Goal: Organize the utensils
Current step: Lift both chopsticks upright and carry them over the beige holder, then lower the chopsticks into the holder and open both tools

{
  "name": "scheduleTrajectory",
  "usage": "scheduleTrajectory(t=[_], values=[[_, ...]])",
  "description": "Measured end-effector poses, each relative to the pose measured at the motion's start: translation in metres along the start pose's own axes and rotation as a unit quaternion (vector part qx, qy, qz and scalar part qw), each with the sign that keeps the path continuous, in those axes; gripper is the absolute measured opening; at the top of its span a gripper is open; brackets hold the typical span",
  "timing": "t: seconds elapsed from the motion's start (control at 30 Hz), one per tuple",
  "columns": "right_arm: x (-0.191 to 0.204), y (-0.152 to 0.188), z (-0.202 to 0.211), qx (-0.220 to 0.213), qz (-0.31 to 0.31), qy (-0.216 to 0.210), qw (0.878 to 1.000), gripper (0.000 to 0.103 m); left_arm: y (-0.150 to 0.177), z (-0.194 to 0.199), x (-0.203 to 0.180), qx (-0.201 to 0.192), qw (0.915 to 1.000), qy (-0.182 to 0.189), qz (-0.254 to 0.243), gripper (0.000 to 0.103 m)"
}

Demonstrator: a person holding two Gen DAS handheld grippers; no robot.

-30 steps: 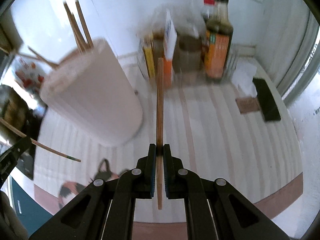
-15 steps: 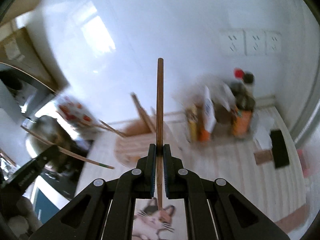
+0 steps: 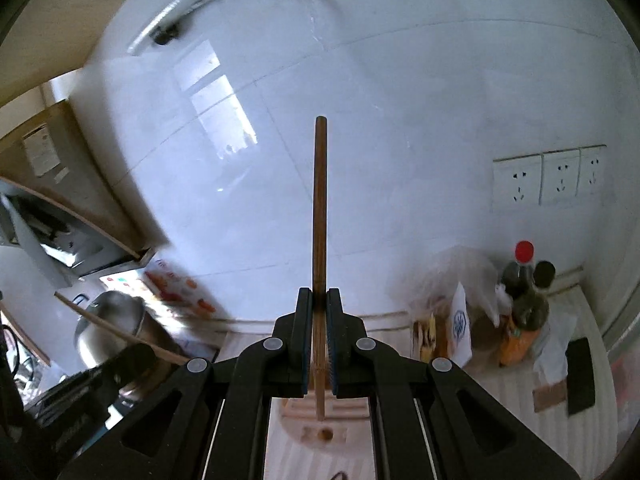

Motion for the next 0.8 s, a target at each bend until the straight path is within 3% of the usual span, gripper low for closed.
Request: scheduleTrajectory(t=[0.33,0.47,0.6,0.63,0.7,0.73,0.77,0.8], values=[[-0.018,0.009,-0.090,0.060,-0.002,0.019,0.998,0.007,0.014,-0.090,0.011,0.098,0.9949,-0.022,-0.012,0.004],[-0.018,0.027,-0.115,0.106,0.011,0.004,0.994,0.007,0.019,-0.089,0.011,0.121,0.9926,-0.007,0.001,0.007],[-0.019,0.035,-0.117,0.125,0.017,-0.002,0.992,0.008,0.012,-0.068,0.013,0.097,0.9952,-0.015,0.004,0.010],[-0.020,0.034,-0.114,0.126,0.017,0.000,0.992,0.008,0.010,-0.063,0.016,0.089,0.9958,-0.022,0.005,0.017],[-0.020,0.030,-0.105,0.125,0.018,-0.005,0.992,0.015,0.008,-0.051,0.020,0.075,0.9966,-0.034,0.007,0.049],[-0.021,0.027,-0.100,0.119,0.017,-0.004,0.993,0.019,0.006,-0.048,0.023,0.068,0.9968,-0.041,0.008,0.073],[-0.022,0.024,-0.094,0.113,0.018,-0.002,0.993,0.030,0.005,-0.042,0.026,0.057,0.9971,-0.049,0.007,0.081],[-0.024,0.020,-0.086,0.108,0.017,-0.001,0.994,0.039,0.005,-0.036,0.028,0.045,0.9973,-0.058,0.004,0.081]])
Point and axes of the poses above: each gripper's, at about its wrist camera, not at the fingertips, and z roughly against the way its jaws point, x to its left, y to its underside, the point moved 6 cm from there along -z, roughly the way its jaws point, and after that the axes turned 11 degrees about z, right-handed, at the moved point
